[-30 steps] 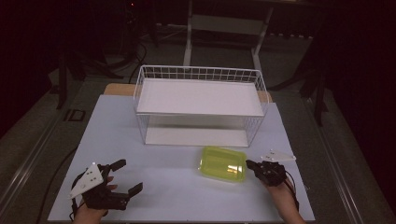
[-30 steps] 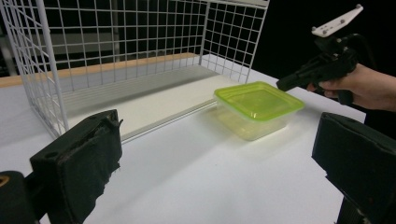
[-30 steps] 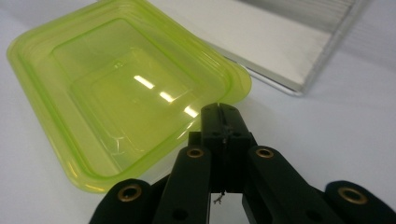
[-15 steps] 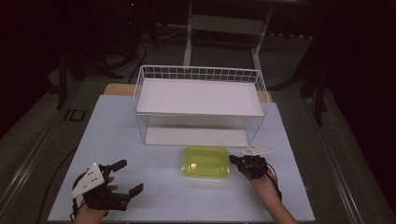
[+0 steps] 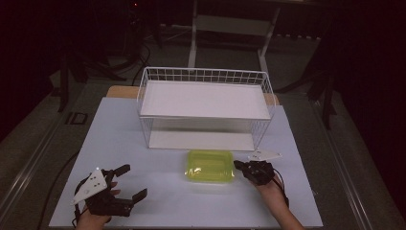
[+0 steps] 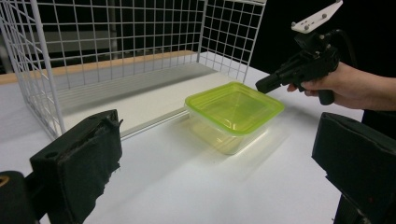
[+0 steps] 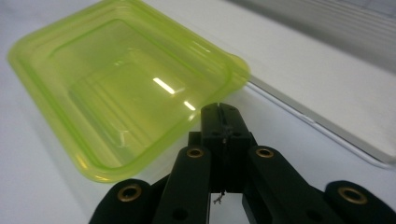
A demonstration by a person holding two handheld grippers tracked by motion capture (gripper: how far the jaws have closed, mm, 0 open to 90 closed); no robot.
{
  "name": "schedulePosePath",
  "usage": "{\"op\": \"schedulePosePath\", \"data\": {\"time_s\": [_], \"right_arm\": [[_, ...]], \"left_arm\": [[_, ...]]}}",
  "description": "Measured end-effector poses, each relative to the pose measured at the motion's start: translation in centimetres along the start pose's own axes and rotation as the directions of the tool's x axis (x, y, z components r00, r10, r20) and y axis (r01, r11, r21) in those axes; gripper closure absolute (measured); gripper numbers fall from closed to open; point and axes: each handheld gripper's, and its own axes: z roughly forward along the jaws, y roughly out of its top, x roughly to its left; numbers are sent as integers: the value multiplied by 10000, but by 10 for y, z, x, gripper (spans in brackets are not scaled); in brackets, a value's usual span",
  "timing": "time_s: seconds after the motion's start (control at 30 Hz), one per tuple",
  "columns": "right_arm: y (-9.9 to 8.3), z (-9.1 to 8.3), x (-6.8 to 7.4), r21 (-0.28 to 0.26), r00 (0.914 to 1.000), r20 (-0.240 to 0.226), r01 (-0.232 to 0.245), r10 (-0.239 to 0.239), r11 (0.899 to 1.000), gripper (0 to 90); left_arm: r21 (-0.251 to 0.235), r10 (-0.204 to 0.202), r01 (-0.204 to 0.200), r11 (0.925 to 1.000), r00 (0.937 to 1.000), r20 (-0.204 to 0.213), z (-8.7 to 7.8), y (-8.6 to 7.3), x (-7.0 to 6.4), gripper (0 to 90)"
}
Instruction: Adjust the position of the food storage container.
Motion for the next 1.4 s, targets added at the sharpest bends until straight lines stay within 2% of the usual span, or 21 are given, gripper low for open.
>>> {"op": "schedulePosePath", "data": {"time_s": [0.5, 0.8, 1.0, 1.07, 1.17, 1.3, 1.33, 1.4], "right_arm": [[10, 15, 10, 41, 9996, -252, 133, -132, 9999, 900], [19, 28, 20, 36, 9981, -485, 375, -373, 9993, 900], [22, 24, 23, -46, 9977, -484, 476, -478, 9989, 896], [22, 22, 22, -225, 9968, -662, 428, -442, 9988, 857], [24, 16, 24, -369, 9969, -663, 410, -434, 9985, 806], [25, 9, 27, -537, 9973, -671, 270, -305, 9982, 659], [24, 7, 28, -696, 9957, -817, 373, -430, 9969, 578], [24, 5, 31, -755, 9960, -713, 487, -541, 9960, 511]], "left_arm": [[37, -53, 52, 10000, 10000, 64, 0, -1, 0, 20], [69, -37, 36, 10000, 10000, 78, 0, -2, 0, 20], [93, -69, 68, 9999, 9999, 143, 0, -2, 0, 20], [87, -152, 151, 9998, 9997, 182, 0, -2, 0, 20], [154, -70, 67, 9999, 9998, 163, 1, -3, -1, 20], [173, -104, 100, 9998, 9997, 233, 4, -3, -3, 20], [185, -89, 84, 9998, 9996, 261, 4, -3, -3, 20], [216, -148, 140, 9997, 9992, 365, 7, -4, -3, 20]]}}
